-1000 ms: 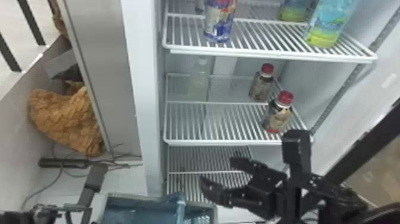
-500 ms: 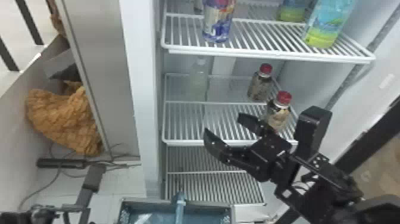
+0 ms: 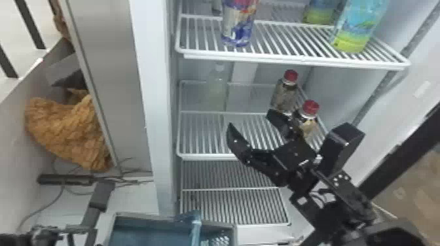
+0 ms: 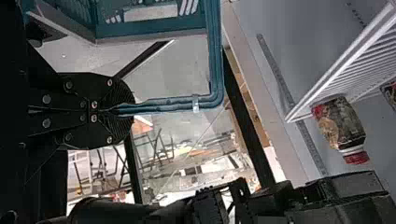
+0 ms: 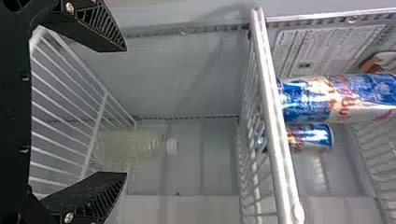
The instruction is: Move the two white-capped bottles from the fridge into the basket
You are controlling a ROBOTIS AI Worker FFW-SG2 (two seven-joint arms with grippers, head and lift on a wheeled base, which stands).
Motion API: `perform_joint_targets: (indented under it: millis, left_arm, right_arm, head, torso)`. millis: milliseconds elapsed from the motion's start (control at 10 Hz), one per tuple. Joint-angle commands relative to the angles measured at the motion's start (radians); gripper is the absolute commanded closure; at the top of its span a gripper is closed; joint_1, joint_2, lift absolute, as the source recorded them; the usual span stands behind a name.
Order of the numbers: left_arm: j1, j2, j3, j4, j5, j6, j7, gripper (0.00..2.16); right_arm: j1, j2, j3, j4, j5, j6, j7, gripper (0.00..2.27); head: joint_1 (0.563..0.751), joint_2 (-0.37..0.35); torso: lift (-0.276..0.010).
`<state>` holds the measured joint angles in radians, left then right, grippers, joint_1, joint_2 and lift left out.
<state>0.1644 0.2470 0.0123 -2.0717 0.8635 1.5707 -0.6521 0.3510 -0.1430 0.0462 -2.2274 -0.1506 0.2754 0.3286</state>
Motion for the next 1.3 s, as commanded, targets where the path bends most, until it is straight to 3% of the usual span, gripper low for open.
perform_joint_targets:
  millis: [0, 1200]
  left_arm:
    - [0.000, 0.000, 0.000, 0.001, 0.000, 0.001, 0.000, 1.17]
    - [0.000, 0.002, -0.012, 0.014, 0.016, 0.001, 0.000, 1.17]
  right_arm:
    - [-0.005, 0.000, 0.018, 0.066, 0.013, -0.106, -0.030, 0.08]
    - [-0.260, 0.011, 0.079, 0.493, 0.053, -0.261, -0.082, 0.03]
  head:
    - [0.695, -0.166]
    - [0.695, -0.154]
  torso:
    - [-0.260]
    - [-0.260]
